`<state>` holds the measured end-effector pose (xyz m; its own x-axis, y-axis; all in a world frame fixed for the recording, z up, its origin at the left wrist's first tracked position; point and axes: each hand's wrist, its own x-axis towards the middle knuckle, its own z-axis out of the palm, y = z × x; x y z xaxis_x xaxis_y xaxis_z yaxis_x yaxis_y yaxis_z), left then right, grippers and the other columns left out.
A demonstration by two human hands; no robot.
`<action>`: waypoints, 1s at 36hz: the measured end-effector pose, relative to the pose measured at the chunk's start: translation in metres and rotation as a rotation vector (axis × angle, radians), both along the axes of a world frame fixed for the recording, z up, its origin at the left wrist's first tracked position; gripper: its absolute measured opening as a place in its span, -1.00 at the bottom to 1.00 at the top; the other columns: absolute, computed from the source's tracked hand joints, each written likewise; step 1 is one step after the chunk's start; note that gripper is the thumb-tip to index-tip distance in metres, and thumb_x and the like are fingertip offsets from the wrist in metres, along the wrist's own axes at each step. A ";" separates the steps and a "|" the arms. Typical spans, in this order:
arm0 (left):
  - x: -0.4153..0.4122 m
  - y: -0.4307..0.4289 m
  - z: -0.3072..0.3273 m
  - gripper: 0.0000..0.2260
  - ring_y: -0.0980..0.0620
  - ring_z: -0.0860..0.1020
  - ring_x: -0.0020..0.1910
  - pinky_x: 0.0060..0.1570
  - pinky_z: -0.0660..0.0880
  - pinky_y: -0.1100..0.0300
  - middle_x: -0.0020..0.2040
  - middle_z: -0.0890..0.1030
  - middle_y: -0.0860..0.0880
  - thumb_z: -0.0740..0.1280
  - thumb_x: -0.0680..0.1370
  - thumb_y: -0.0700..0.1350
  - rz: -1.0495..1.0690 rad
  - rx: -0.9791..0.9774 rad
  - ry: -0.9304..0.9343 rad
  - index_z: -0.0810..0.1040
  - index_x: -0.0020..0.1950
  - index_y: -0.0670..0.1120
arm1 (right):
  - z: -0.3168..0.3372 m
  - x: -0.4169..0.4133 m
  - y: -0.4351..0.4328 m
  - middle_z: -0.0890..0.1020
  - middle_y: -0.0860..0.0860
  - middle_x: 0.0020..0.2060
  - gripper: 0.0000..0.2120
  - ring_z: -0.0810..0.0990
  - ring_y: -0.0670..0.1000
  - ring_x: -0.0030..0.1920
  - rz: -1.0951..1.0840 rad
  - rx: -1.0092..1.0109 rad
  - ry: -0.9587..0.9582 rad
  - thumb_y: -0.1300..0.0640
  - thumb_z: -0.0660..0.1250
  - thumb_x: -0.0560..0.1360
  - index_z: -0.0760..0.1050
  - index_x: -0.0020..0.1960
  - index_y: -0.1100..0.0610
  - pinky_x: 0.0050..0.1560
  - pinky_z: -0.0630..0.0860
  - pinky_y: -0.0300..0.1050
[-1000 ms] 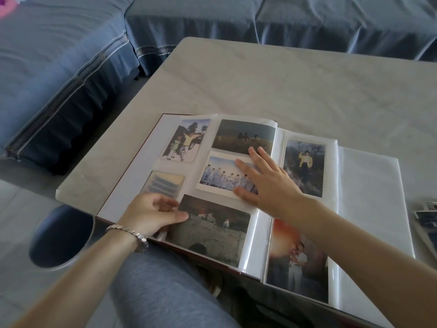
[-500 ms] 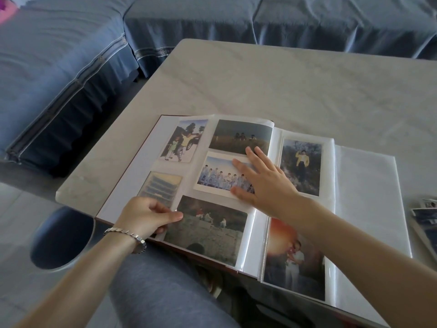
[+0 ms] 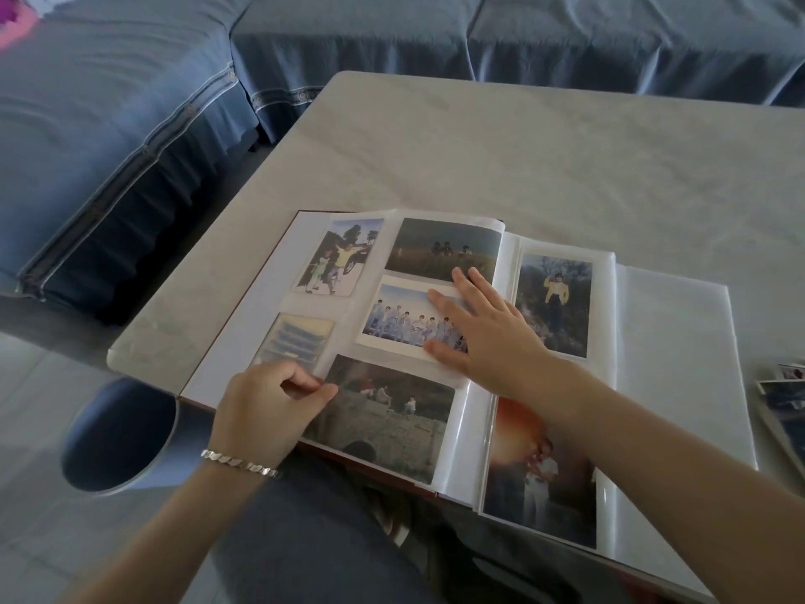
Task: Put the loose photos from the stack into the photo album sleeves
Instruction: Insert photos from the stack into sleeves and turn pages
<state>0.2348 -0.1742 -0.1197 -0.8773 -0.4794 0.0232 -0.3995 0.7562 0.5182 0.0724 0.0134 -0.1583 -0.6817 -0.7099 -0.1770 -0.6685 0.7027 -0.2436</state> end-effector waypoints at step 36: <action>-0.002 -0.009 0.016 -0.79 0.18 0.57 -0.46 -0.44 0.44 0.35 -0.45 0.62 0.05 0.50 0.36 -0.19 0.033 0.285 0.083 0.51 -0.39 -0.07 | 0.015 -0.003 0.011 -0.18 -0.09 0.52 -0.34 -0.26 -0.06 0.49 0.001 -0.122 -0.141 -0.29 0.03 0.51 -0.07 0.52 -0.11 0.44 -0.04 0.10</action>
